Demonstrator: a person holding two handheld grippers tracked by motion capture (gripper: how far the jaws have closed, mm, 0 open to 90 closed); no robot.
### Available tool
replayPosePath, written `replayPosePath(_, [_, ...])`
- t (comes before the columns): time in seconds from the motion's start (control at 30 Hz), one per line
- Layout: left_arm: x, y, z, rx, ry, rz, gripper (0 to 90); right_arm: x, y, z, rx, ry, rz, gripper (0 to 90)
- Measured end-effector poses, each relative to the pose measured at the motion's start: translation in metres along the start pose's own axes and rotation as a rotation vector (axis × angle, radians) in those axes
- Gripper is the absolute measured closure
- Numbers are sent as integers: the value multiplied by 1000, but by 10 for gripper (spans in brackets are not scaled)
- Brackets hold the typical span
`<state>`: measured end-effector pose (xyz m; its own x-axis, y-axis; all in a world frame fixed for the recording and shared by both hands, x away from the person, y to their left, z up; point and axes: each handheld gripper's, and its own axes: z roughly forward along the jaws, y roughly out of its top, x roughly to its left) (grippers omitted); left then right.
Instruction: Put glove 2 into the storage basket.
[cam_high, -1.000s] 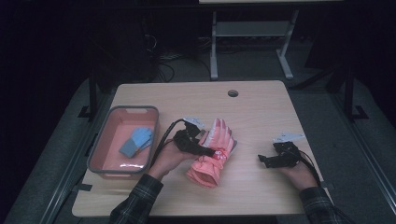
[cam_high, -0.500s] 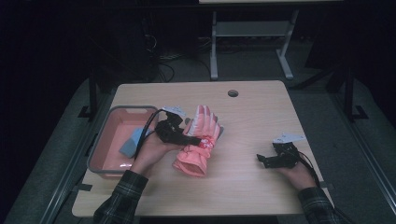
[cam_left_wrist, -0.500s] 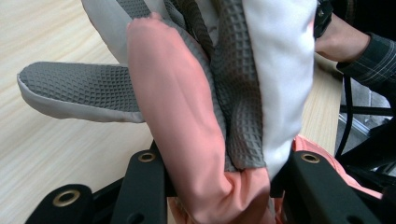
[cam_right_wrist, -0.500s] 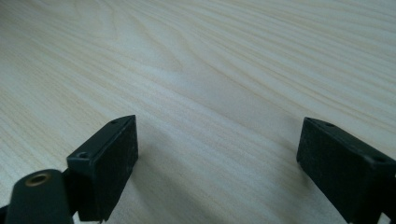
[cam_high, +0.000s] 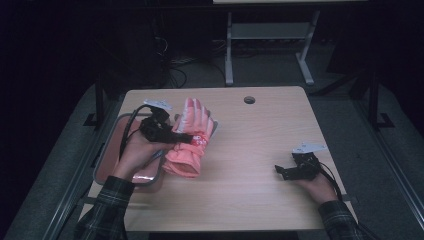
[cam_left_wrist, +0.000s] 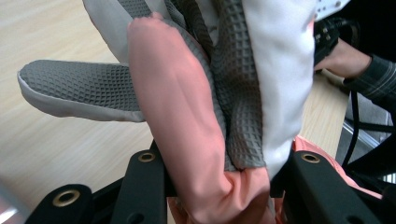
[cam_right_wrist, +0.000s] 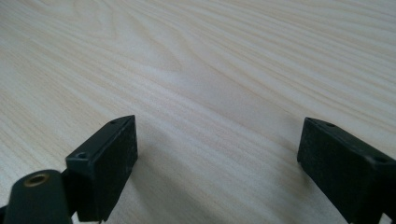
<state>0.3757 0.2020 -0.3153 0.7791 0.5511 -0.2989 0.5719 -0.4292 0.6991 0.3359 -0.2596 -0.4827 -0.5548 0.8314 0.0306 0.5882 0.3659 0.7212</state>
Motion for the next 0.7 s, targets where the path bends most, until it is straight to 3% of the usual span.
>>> replayPosePath(0.27, [20,-7,-50,-32,90,-42,612,0,0,0,1,-2,5,115])
replayPosePath(0.5, [43,-20,-72,-26,153,-89,610,0,0,0,2,-5,7,114])
replayPosePath(0.7, [66,-40,-80,1,213,-144,609,0,0,0,2,-5,6,114])
